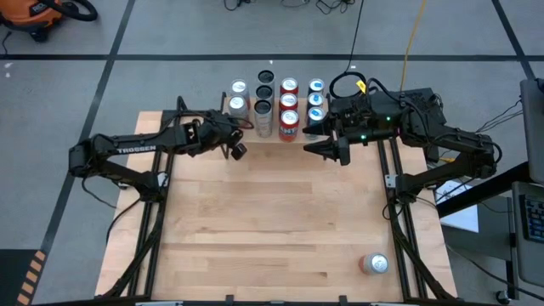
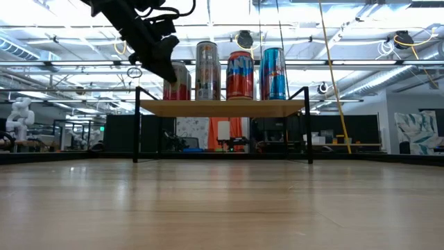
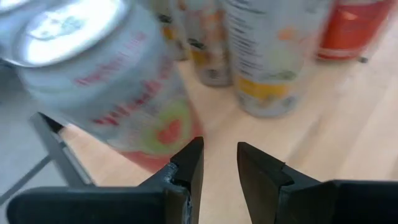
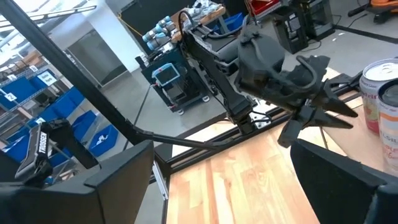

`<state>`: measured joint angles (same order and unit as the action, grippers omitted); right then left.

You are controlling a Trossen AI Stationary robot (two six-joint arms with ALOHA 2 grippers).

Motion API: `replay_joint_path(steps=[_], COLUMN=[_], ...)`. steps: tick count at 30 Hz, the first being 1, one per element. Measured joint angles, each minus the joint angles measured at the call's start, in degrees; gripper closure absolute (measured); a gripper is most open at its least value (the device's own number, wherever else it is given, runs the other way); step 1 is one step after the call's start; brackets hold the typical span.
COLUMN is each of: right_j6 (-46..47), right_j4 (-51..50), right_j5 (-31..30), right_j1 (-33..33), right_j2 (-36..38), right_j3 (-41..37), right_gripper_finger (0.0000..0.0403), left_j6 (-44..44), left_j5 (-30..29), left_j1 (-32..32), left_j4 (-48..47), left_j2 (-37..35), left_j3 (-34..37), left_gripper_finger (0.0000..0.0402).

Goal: Place canned beverage on shelf
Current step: Put the top pink and white soda can aligned with the other pink and white soda can on the shelf

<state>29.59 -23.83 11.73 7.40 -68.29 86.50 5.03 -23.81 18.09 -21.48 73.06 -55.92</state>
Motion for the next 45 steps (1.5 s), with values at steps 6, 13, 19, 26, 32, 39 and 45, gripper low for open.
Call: replay_joint_path(steps=[6,13,19,26,32,39,45], right_j6=[0.80,0.21,-0.25,-0.26,-0.25,0.59,0.31], right_j4=[0.00,-0.02,-0.02,-0.04,-0.07,-0.57,-0.93], right_j5=[0.04,0.22,0.28,0.30,0.30,0.32,0.32], right_j1=[-0.02,-0.01,0.00,-0.02,-0.02,-0.02,-0.01], right_j2=[0.00,0.00,0.00,0.00,0.00,0.00,0.00], right_j3=[0.00,0.00,0.00,0.00,0.00,0.00,0.00], right_gripper_finger=[0.0046,0.0046,0.0046,0.0046,0.0046,0.0046,0.0046], left_j6=[1.72,0.06,-1.51,-2.63,-2.79,2.80,1.05], left_j5=[0.13,-0.90,-1.75,-1.68,-1.61,-1.33,3.40], left_j1=[-1.97,-1.51,-1.07,0.20,0.32,-0.57,1.35], left_j4=[0.18,0.57,2.08,3.18,3.90,1.63,0.92], left_j2=[0.07,0.65,1.42,2.80,2.01,-2.03,-1.90], left_j3=[0.02,0.02,0.02,0.09,0.09,0.07,0.04], left_gripper_finger=[0.0302,0.0302,0.0302,0.0302,0.0302,0.0302,0.0302])
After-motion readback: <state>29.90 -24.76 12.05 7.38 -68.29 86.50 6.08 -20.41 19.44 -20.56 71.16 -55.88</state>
